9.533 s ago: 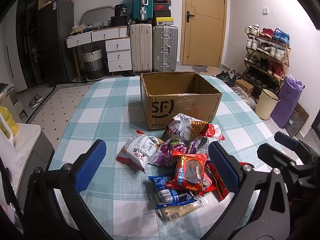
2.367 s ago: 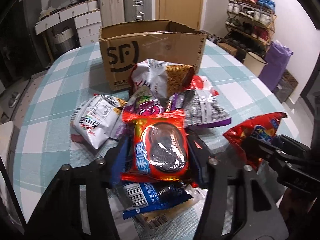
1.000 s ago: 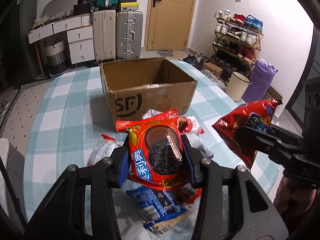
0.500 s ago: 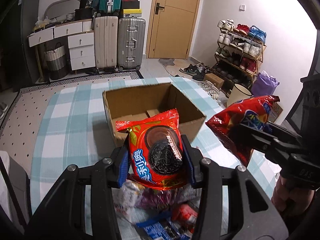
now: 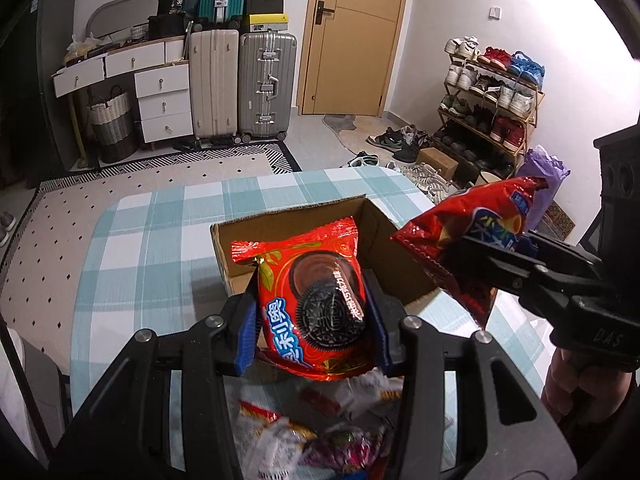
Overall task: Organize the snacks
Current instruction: 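Carry both packs into the cardboard box and open both grippers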
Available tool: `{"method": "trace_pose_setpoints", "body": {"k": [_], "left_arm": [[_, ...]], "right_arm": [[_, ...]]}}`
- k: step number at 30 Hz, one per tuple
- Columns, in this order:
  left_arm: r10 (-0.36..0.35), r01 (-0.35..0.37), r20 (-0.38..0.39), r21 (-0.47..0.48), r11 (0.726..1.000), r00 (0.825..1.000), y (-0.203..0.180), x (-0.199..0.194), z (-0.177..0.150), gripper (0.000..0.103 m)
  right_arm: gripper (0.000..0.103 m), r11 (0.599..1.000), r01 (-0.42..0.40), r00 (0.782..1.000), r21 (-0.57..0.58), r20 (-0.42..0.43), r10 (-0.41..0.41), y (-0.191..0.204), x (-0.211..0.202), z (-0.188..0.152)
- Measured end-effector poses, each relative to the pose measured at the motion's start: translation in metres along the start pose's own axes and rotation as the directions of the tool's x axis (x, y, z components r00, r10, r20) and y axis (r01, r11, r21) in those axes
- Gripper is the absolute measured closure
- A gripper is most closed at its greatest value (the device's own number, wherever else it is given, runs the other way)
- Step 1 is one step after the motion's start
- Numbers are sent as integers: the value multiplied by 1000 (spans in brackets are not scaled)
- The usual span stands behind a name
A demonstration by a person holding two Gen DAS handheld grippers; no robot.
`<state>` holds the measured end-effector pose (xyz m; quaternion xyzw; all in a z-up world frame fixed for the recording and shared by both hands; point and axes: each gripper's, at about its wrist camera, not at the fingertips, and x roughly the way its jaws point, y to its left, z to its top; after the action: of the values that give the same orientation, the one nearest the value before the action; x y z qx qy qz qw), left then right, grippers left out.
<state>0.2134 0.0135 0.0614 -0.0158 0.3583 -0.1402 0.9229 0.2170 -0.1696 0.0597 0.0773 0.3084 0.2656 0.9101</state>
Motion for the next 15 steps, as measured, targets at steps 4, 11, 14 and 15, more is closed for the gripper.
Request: {"method": "trace_pose_setpoints", "body": {"k": [4,11,14,15], "left_arm": [[5,-5,-22,-2,1000,1000,7,30,13,61],[2,-2,-55,-2,1000,999,14,76,14,61],[2,-2,-75,2,1000,997,16,94,14,61],[4,-4,-78,6,1000,997,16,99,14,61]], "right_arm": [[53,1000,8,1000,0,-16,-8,-11,22,10],[53,1000,21,998,8,-55,-21,-33,61,13],[53,1000,21,997,23,-73,-19,-43,76,10],[53,999,23,997,25,-78,-21,-47,81,10]]}}
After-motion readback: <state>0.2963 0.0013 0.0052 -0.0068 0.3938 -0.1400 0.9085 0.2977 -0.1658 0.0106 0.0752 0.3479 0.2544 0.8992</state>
